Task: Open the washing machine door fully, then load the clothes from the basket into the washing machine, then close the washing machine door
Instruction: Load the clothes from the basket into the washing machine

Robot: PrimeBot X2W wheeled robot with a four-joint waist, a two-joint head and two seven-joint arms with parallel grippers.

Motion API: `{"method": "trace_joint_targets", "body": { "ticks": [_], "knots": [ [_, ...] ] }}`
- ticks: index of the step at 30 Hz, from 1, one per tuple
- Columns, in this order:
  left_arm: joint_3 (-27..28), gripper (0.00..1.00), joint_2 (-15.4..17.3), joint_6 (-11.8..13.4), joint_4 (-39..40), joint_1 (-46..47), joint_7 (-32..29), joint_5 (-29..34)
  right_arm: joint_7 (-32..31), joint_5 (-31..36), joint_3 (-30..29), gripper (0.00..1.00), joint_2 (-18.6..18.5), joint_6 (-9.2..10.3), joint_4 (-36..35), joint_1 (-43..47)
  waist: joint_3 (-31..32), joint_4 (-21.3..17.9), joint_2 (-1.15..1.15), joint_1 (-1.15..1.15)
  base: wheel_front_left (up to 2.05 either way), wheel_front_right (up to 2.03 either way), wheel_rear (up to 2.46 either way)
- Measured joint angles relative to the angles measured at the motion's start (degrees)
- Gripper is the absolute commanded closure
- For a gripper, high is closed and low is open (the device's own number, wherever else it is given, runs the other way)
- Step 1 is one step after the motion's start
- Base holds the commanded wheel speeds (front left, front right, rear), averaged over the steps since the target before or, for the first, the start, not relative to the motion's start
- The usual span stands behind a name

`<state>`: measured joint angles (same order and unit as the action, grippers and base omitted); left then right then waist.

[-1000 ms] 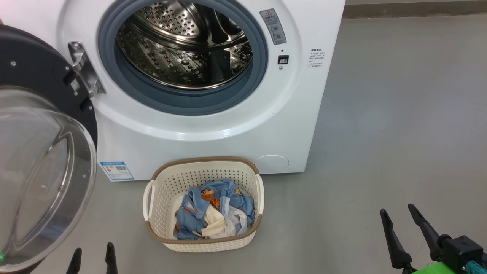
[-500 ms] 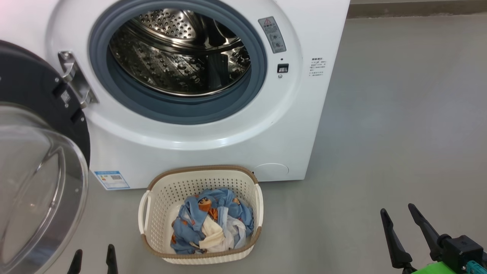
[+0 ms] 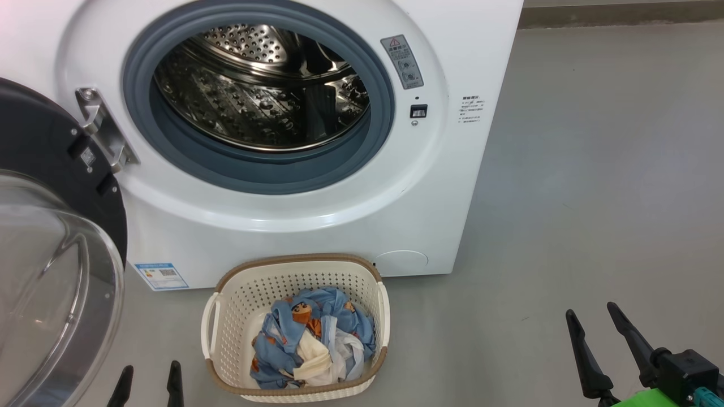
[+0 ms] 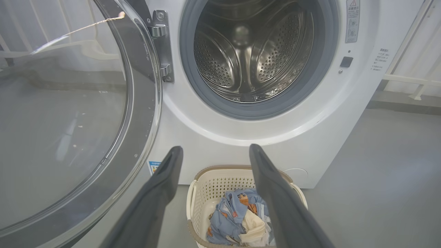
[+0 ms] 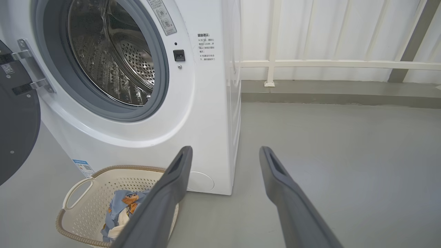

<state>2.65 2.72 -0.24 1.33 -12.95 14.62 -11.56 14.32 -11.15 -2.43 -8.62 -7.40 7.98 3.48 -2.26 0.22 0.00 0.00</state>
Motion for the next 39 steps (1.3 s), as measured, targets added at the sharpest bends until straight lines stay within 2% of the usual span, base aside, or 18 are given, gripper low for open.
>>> {"method": "trace_joint_targets", "body": {
  "ticks": [39],
  "knots": [
    [-0.4,0.0,0.0,0.0,0.0,0.0,0.0,0.3,0.0,0.0,0.2,0.0,0.1,0.0,0.0,-0.2,-0.5,-0.9,0.0,0.0,0.0,0.0,0.0]
  ]
}}
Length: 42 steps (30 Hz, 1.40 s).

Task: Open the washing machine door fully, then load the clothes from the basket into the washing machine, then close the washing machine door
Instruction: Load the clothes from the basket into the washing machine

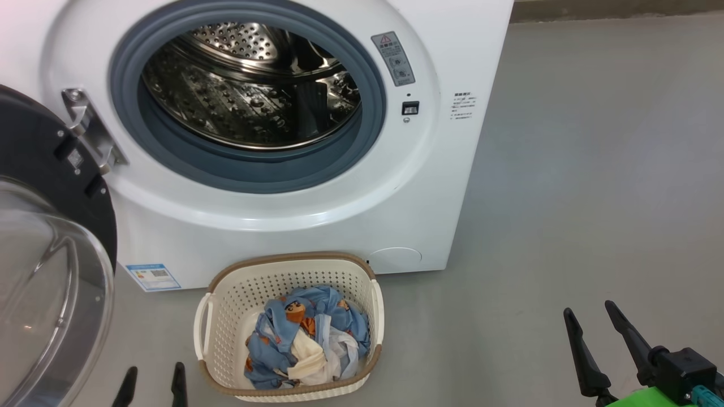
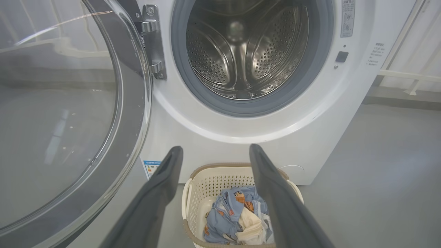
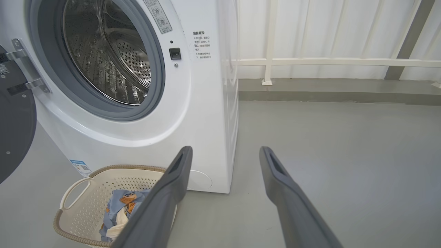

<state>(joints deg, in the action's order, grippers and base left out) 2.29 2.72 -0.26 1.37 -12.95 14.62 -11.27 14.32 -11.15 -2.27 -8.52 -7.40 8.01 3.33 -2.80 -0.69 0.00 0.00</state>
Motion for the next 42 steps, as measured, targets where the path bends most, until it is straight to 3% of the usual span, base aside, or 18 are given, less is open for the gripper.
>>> {"method": "trace_joint_targets", "body": {
  "ticks": [8,15,28,31,42],
  "knots": [
    [-2.2,0.0,0.1,0.0,-5.3,0.6,-0.6,2.4,0.0,0.0,0.6,0.0,1.0,0.0,-0.7,-1.5,-1.8,-1.6,0.0,0.0,0.0,0.0,0.0],
    [-3.6,0.0,0.5,-0.7,-10.2,6.8,-2.2,2.5,0.0,0.0,1.9,0.0,1.7,0.0,-2.6,-4.6,-5.7,-3.3,0.0,0.0,0.0,0.0,0.0],
    [-3.5,0.0,2.5,-2.2,-18.7,20.8,-8.3,0.3,0.0,-0.5,6.0,0.0,4.2,0.0,-8.3,-13.2,-17.1,-7.5,0.0,0.01,0.0,0.0,0.0],
    [-3.8,0.0,4.4,-2.6,-22.2,24.7,-11.0,0.5,0.4,-0.7,7.5,0.0,5.0,0.0,-9.3,-15.2,-20.9,-9.1,0.0,0.01,0.0,0.0,0.0],
    [-3.2,0.0,6.3,-2.5,-31.6,35.2,-17.1,-0.6,0.4,-2.4,10.4,0.0,5.2,0.0,-11.7,-19.4,-29.8,-13.3,0.0,0.01,0.0,0.0,0.0]
  ]
}}
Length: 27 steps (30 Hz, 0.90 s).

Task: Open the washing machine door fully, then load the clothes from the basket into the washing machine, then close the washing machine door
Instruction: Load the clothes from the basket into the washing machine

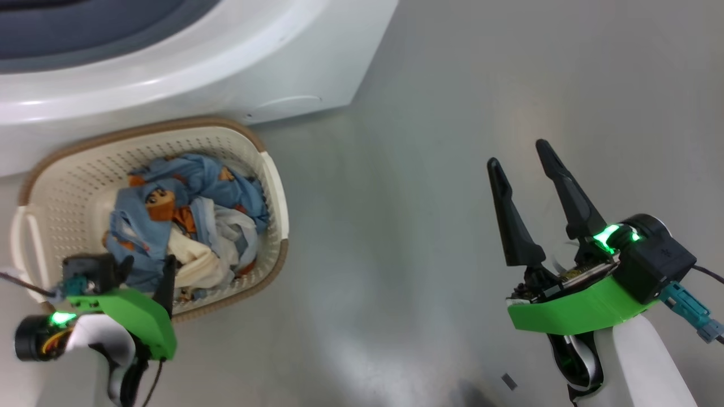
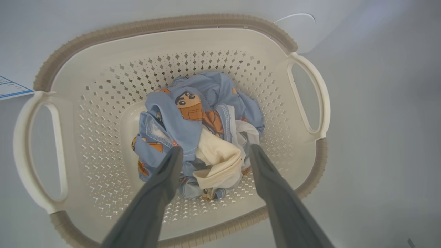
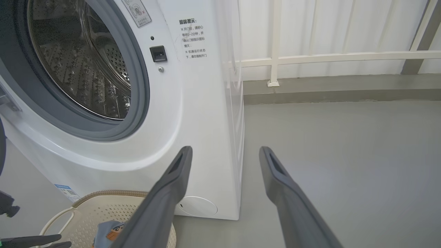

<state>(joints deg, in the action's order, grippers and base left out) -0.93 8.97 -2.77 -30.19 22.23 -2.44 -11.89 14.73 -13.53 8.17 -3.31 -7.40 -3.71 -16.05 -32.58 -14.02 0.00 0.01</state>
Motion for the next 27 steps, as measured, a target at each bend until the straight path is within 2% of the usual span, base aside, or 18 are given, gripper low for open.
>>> {"method": "trace_joint_targets", "body": {
  "ticks": [22,27],
  "knots": [
    [0.5,0.0,6.2,1.1,-15.1,16.8,-4.7,-0.4,0.0,-3.0,3.0,0.0,0.2,0.0,-5.1,-4.3,-11.8,-5.1,0.0,0.0,0.0,0.0,0.0],
    [-0.3,0.0,6.5,1.5,-17.0,20.2,-5.2,0.0,0.0,-3.2,3.4,0.0,0.2,0.0,-5.6,-4.3,-14.0,-6.1,0.0,0.0,0.0,0.0,0.0]
  ]
}}
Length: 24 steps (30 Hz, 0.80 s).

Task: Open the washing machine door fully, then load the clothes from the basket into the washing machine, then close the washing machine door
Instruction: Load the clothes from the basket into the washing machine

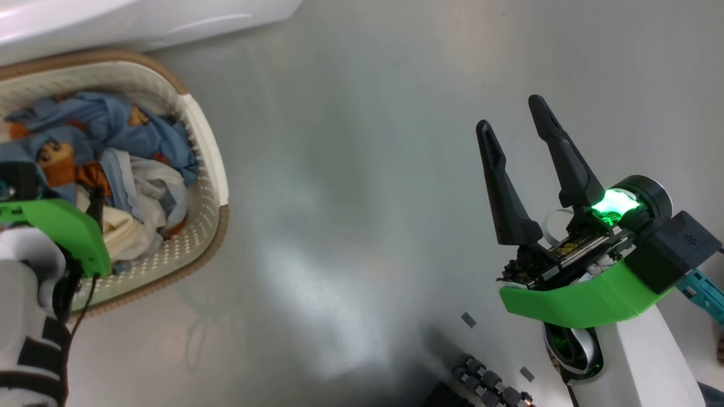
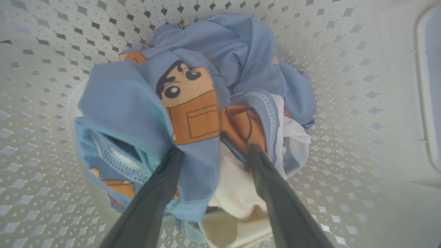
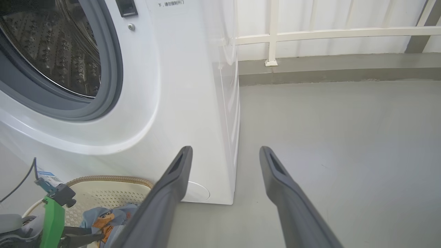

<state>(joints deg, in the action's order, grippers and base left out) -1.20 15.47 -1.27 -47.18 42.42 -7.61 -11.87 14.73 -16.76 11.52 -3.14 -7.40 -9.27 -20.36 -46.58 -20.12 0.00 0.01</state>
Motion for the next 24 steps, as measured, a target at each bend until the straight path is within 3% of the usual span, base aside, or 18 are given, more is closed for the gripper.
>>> {"method": "trace_joint_targets", "body": {
  "ticks": [20,21,22,24],
  "knots": [
    [-6.0,0.0,2.3,0.8,-7.5,9.4,0.1,4.9,0.0,-0.1,0.3,0.0,0.1,0.0,-2.0,-1.1,-6.3,-1.4,0.0,0.0,0.0,0.0,0.0],
    [-6.3,0.11,2.4,1.0,-7.9,9.8,0.3,5.2,0.0,-0.1,0.2,0.0,0.1,0.0,-2.0,-1.2,-6.6,-1.4,0.0,0.0,0.0,0.0,0.0],
    [-6.5,0.38,2.4,1.1,-8.4,10.1,0.7,5.2,0.0,-0.1,0.2,0.0,0.1,0.0,-2.0,-1.2,-6.9,-1.4,0.0,-0.01,0.0,0.0,0.0],
    [-7.1,0.78,2.3,1.1,-9.3,10.8,1.4,5.4,0.0,-0.1,0.0,0.0,0.1,0.0,-2.0,-1.2,-7.3,-1.3,0.0,0.0,0.0,0.0,0.0]
  ]
}}
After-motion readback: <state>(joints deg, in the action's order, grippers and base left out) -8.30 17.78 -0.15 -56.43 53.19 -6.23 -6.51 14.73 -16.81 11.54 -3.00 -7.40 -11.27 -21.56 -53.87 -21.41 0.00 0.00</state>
